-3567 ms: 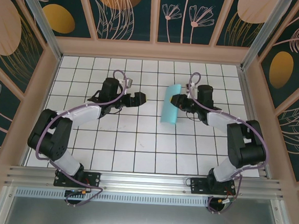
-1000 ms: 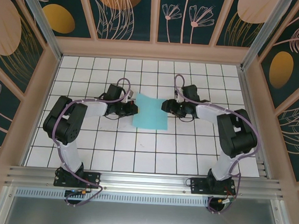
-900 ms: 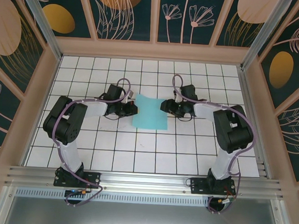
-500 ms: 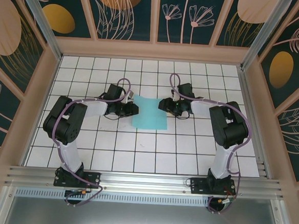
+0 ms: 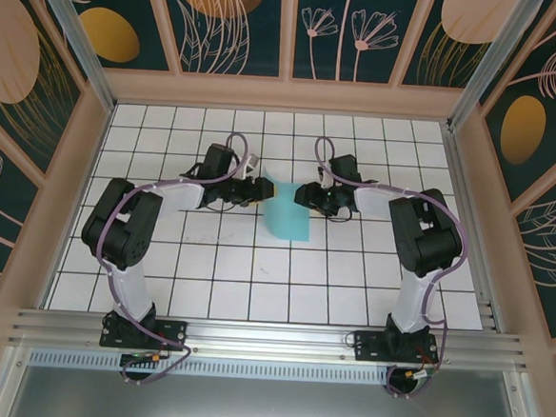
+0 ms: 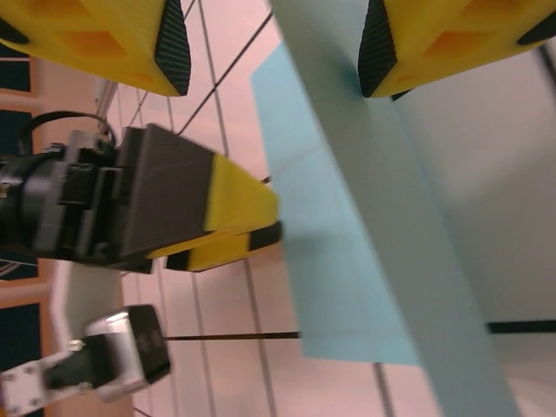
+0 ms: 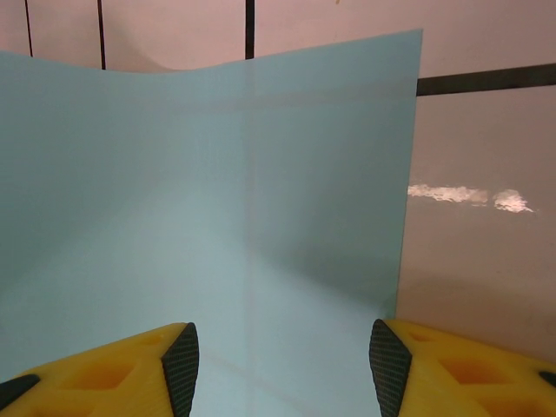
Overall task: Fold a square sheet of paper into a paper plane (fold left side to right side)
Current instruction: First fold in half a square sheet of paper at the center of the table.
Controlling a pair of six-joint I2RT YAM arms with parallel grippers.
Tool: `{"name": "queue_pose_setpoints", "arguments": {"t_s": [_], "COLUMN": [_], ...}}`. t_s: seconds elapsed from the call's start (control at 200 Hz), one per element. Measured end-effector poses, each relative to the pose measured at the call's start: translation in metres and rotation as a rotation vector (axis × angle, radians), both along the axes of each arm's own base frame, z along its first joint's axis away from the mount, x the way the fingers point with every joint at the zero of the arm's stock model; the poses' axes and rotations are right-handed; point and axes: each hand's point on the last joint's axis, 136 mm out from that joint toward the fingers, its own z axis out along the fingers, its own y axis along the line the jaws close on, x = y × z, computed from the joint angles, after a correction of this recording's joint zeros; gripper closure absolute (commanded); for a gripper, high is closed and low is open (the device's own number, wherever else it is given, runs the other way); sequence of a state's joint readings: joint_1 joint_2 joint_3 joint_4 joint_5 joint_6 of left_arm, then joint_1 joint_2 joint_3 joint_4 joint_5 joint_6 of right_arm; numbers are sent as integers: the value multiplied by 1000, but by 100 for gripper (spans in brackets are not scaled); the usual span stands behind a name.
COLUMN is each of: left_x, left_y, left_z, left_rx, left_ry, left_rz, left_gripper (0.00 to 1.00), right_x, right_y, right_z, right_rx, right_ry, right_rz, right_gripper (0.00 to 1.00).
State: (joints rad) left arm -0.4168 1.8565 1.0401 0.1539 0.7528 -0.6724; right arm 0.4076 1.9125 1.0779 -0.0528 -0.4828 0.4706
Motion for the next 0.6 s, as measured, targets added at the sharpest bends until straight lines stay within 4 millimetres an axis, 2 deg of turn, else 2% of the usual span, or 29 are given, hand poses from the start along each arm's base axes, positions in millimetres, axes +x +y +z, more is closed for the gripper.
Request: {"name": "queue_pose_setpoints", "arguments": {"t_s": [0.11,0.26,0.445,0.535,0.601], "left_x": [-1,-10,-12,-10,-7], "left_y": [-19,-36,-38,-40,-41], "left_z": [5,-6,-17,-14,-11], "left_rx": [-23,-27,-18,-22,-26], "left_ry": [-16,13,45,40,32], "left_rz": [-36,-78,-79,-78,-78], "left_gripper": [43,43,43,43,43], "right_x": [0,2,2,5,6], "right_y": [2,-1,-19,-25,-22], "right_z": [2,3,12,25,36], "right_rx": [18,62,119,171,211], "right_ry": [1,4,7,-10,-28], "right_rz": [2,-11,-52,-72,-65], "right_gripper": [41,41,41,41,41]}}
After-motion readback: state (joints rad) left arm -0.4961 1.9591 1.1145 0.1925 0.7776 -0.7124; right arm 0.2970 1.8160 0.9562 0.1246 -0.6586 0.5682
